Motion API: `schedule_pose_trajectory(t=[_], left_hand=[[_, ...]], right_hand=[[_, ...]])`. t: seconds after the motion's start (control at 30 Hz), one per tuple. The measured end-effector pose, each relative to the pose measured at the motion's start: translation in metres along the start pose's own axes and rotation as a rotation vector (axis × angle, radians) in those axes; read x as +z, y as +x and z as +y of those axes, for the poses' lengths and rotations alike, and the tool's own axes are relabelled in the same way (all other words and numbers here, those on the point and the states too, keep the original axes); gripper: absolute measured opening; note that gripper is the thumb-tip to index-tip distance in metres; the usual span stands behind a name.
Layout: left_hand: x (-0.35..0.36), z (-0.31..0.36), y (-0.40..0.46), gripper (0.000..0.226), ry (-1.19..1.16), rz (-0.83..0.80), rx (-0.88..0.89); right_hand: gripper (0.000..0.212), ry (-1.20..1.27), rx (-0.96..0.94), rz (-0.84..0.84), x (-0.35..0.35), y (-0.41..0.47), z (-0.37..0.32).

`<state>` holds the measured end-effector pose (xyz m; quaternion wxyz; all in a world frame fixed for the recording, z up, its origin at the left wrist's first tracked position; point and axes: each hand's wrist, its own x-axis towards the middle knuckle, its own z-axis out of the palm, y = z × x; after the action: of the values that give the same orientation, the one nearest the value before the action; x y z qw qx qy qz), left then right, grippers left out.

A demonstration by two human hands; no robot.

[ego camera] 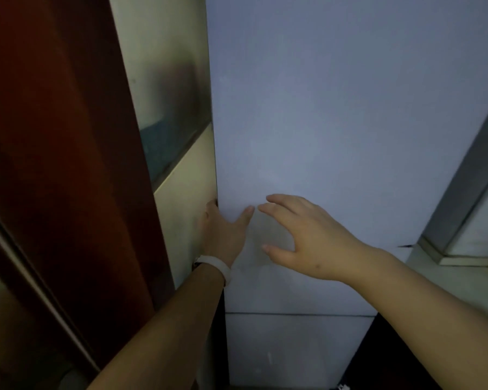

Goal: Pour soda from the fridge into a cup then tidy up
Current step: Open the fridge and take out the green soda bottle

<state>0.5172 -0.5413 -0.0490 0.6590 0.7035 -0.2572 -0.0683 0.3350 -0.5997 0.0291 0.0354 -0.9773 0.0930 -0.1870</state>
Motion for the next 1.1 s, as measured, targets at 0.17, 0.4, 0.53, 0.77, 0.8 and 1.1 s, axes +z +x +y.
schedule_pose_trajectory(t=[0.17, 0.4, 0.53, 0.77, 0.8, 1.1], left_hand=[[-0.01, 0.0, -0.03, 0.07, -0.087, -0.015, 0.035], [-0.038, 0.0, -0.065, 0.086, 0.015, -0.342, 0.395], [-0.052, 0.018, -0.091, 0.102, 0.218, -0.397, 0.563], [-0.049, 0.036, -0.141, 0.099, 0.279, -0.429, 0.65], [-0.045, 0.038, -0.152, 0.097, 0.28, -0.414, 0.655], [-0.02, 0.06, -0.239, 0.088, 0.284, -0.369, 0.703]], right_hand=[[0.068, -0.024, 0.028, 0.023, -0.001, -0.02, -0.016], [0.065, -0.058, 0.021, 0.063, -0.026, -0.046, -0.035], [0.063, -0.089, 0.007, 0.14, -0.054, -0.067, -0.044], [0.063, -0.156, 0.061, 0.15, -0.079, -0.129, -0.058], [0.064, -0.166, 0.076, 0.145, -0.082, -0.139, -0.06], [0.068, -0.174, 0.225, 0.056, -0.105, -0.234, -0.085]])
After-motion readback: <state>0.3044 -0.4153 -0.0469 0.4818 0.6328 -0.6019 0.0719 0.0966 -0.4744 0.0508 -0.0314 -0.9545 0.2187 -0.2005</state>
